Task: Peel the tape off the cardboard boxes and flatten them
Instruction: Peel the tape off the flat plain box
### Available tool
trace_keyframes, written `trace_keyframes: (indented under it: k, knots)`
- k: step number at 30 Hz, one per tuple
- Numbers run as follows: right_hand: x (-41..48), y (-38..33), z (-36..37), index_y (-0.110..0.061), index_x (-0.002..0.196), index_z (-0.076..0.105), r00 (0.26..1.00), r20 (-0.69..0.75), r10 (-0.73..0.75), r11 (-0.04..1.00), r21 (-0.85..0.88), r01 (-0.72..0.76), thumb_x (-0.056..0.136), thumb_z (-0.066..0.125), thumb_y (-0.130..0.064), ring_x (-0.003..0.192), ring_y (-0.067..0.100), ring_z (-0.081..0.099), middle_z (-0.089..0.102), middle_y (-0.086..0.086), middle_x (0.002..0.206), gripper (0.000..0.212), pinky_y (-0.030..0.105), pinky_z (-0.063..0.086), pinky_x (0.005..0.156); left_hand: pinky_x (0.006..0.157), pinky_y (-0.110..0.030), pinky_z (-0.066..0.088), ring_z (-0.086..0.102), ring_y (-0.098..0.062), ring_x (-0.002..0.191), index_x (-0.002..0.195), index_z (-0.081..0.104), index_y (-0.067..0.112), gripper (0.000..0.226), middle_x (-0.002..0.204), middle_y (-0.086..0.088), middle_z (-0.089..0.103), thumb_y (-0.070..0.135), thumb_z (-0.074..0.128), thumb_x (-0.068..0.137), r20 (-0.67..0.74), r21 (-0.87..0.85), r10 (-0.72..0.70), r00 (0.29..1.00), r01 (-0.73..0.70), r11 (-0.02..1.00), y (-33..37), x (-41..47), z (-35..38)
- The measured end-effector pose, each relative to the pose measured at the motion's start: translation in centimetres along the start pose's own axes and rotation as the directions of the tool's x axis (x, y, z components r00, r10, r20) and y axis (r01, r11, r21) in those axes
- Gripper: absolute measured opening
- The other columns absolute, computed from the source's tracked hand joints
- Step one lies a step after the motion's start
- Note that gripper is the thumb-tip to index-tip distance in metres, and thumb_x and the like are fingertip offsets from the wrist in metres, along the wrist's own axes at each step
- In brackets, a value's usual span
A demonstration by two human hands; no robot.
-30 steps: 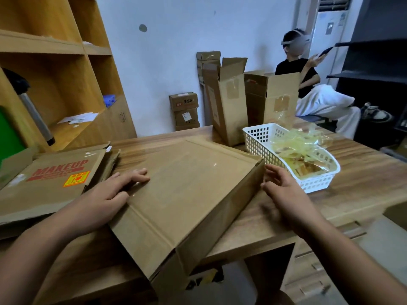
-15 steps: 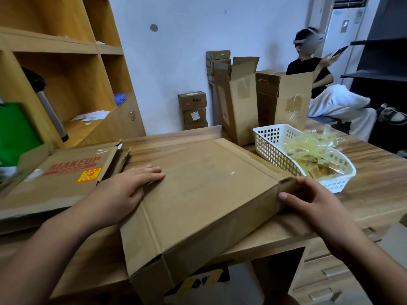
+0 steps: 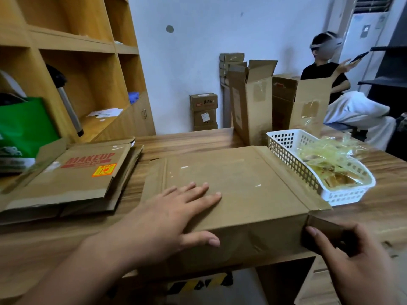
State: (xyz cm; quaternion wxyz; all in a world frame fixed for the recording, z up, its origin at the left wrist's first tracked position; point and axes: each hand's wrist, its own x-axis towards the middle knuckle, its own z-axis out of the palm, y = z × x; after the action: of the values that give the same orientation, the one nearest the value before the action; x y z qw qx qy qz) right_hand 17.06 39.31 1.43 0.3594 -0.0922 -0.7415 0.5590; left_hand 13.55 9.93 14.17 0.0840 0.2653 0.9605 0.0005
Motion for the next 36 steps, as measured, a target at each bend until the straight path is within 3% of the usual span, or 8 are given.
trace_keyframes:
  k: [3,9,15,19,24,26,32,36]
  knots:
    - [-1.4,0.1,0.3,-0.038,0.086,0.062,0.997,-0.032,-0.067,0.997,-0.041,0.066,0.063,0.084,-0.061,0.070,0.009,0.066,0.069,-0.016,0.080,0.040,0.035,0.052,0.073,0.121,-0.024,-0.011,-0.019,0.010,0.145,0.144,-0.005,0.070,0.072,0.160,0.033,-0.014,0.081,0.024,0.079,-0.025,0.023,0.038,0.999,-0.037,0.999,-1.5,0.4,0.3]
    - [-4.3,-1.9,1.0,-0.038,0.084,0.062,0.931,0.079,-0.357,0.934,-0.003,0.358,0.083,0.066,-0.056,0.074,-0.004,0.061,0.064,-0.017,0.082,0.018,0.004,0.041,0.072,0.125,-0.023,0.000,-0.008,0.016,0.145,0.135,0.011,0.077,0.055,0.156,0.042,0.001,0.045,0.042,0.103,-0.126,-0.010,0.025,0.992,-0.027,1.000,-3.8,0.2,0.6]
    - [-6.3,-0.9,3.1,-0.033,0.128,0.061,0.711,0.372,-0.596,0.755,-0.041,0.654,0.101,0.048,-0.043,0.108,0.005,0.063,0.061,-0.013,0.122,0.032,0.016,0.046,0.096,0.121,-0.022,0.007,0.001,0.014,0.144,0.138,0.020,0.070,0.060,0.157,0.037,0.007,0.025,0.041,0.106,-0.197,-0.097,-0.097,0.976,0.079,0.992,-6.2,0.3,0.9]
    - [-6.4,-1.9,5.0,-0.033,0.141,0.040,0.524,0.525,-0.670,0.604,-0.024,0.796,0.104,0.038,-0.041,0.126,0.006,0.048,0.042,-0.017,0.137,0.038,0.017,0.037,0.109,0.115,-0.020,0.015,0.008,0.014,0.144,0.143,0.028,0.063,0.043,0.157,0.037,0.010,0.059,0.030,0.101,-0.195,-0.261,-0.180,0.964,0.126,0.957,-6.8,0.8,1.3]
    - [-6.4,-3.5,6.2,-0.024,0.138,0.051,0.438,0.693,-0.573,0.667,0.084,0.740,0.097,0.057,-0.032,0.130,0.018,0.050,0.056,-0.005,0.133,0.042,0.033,0.043,0.107,0.118,-0.024,0.016,0.006,0.013,0.144,0.151,0.031,0.051,0.093,0.157,0.032,0.012,0.095,0.026,0.069,-0.240,-0.369,-0.221,0.945,0.121,0.922,-7.8,2.0,2.0]
    - [-5.7,-3.7,5.6,-0.022,0.131,0.059,0.481,0.682,-0.551,0.726,0.107,0.679,0.097,0.057,-0.026,0.126,0.016,0.051,0.058,-0.004,0.128,0.034,0.031,0.044,0.105,0.121,-0.031,0.019,0.011,0.006,0.147,0.151,0.036,0.046,0.080,0.160,0.027,0.018,0.086,0.038,0.081,-0.238,-0.417,-0.243,0.940,0.126,0.900,-8.2,2.4,2.0]
    - [-0.9,-1.8,2.3,-0.022,0.099,0.072,0.841,0.412,-0.351,0.912,-0.053,0.406,0.092,0.055,-0.018,0.104,0.010,0.063,0.065,-0.016,0.101,0.020,0.023,0.049,0.088,0.120,-0.032,0.021,0.023,-0.001,0.148,0.144,0.047,0.042,0.048,0.160,0.023,0.028,0.048,0.051,0.097,-0.252,-0.527,-0.289,0.924,0.119,0.842,-9.4,3.0,2.4]
    - [2.3,-0.6,1.2,-0.031,0.104,0.067,0.952,0.281,-0.124,0.983,-0.096,0.156,0.094,0.062,-0.008,0.102,0.001,0.065,0.069,-0.014,0.103,0.026,0.014,0.052,0.087,0.123,-0.037,0.021,0.024,0.000,0.147,0.143,0.049,0.041,0.042,0.158,0.026,0.028,0.039,0.050,0.102,-0.254,-0.559,-0.288,0.923,0.103,0.823,-10.0,3.4,2.7]
